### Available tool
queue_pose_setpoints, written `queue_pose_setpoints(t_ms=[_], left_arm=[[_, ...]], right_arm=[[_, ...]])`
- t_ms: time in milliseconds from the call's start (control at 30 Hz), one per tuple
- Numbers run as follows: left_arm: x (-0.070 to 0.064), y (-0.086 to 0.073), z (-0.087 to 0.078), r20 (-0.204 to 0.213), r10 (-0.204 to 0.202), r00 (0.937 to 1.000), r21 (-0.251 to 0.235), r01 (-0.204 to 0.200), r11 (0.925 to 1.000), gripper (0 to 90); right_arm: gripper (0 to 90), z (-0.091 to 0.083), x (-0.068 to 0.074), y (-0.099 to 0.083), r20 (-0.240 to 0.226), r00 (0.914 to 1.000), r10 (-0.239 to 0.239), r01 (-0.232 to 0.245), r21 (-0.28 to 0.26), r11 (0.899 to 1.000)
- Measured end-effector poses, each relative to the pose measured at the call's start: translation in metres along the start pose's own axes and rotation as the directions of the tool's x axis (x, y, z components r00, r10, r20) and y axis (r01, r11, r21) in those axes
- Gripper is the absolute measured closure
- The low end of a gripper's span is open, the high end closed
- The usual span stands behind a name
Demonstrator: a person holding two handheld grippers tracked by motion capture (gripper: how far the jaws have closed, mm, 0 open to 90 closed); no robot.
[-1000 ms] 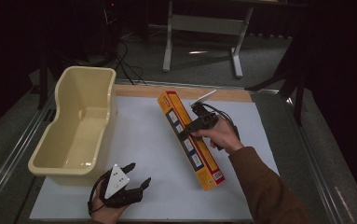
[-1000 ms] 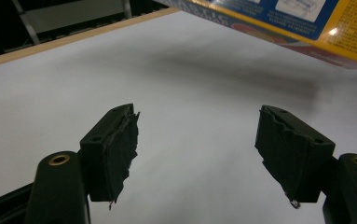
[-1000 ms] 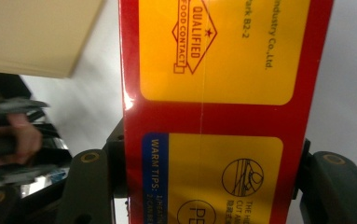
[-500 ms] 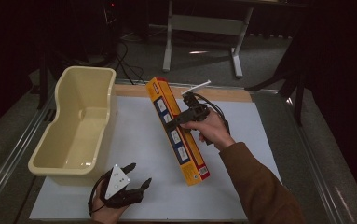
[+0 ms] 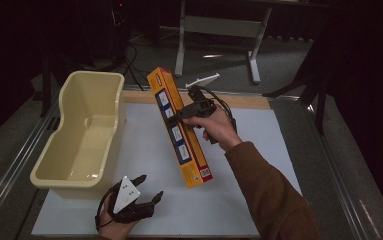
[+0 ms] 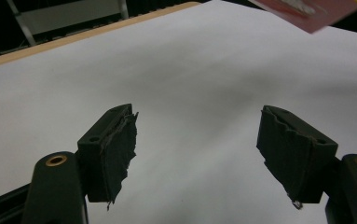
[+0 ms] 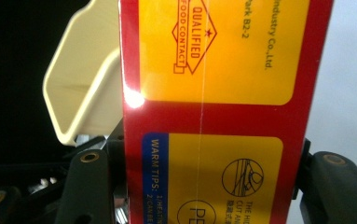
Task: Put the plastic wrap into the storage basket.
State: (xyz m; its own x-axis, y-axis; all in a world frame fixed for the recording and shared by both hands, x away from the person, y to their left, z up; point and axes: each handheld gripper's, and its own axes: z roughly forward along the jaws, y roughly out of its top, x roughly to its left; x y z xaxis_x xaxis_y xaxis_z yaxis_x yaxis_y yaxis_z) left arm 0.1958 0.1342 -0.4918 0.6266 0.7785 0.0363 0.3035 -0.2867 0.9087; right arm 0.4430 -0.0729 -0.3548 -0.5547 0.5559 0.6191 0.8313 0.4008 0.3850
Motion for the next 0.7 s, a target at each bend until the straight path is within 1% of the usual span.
queue_pose_setpoints(t_ms=[67, 133, 200, 300, 500, 700], left_arm=[[0.0, 0.0, 0.0, 0.001, -0.003, 1.0, -0.002, 0.003, 1.0, 27.8], [0.0, 0.0, 0.0, 0.003, -0.005, 1.0, -0.003, 0.005, 1.0, 27.8], [-0.001, 0.0, 0.0, 0.005, -0.006, 1.0, -0.003, 0.006, 1.0, 27.8], [-0.002, 0.0, 0.0, 0.006, -0.004, 1.0, -0.004, 0.004, 1.0, 27.8], [-0.003, 0.0, 0.001, 0.01, -0.002, 0.9999, -0.004, 0.002, 1.0, 27.8], [0.0, 0.0, 0.0, 0.008, -0.01, 0.9999, -0.008, 0.01, 0.9999, 27.8]], right_arm=[[40.9, 0.0, 0.003, 0.002, -0.003, 1.0, 0.0, 0.0, -0.005, 1.0], [40.9, 0.002, 0.01, 0.009, -0.007, 1.0, -0.002, 0.002, -0.017, 1.0], [40.9, 0.003, 0.015, 0.013, -0.01, 0.9999, -0.003, 0.002, -0.02, 1.0], [40.9, 0.005, 0.021, 0.018, -0.006, 1.0, 0.0, -0.001, -0.033, 0.999], [40.9, 0.009, 0.028, 0.029, 0.001, 0.9998, 0.021, -0.021, -0.056, 0.998], [41.0, 0.014, 0.032, 0.037, -0.041, 0.9972, 0.063, -0.067, -0.093, 0.993]])
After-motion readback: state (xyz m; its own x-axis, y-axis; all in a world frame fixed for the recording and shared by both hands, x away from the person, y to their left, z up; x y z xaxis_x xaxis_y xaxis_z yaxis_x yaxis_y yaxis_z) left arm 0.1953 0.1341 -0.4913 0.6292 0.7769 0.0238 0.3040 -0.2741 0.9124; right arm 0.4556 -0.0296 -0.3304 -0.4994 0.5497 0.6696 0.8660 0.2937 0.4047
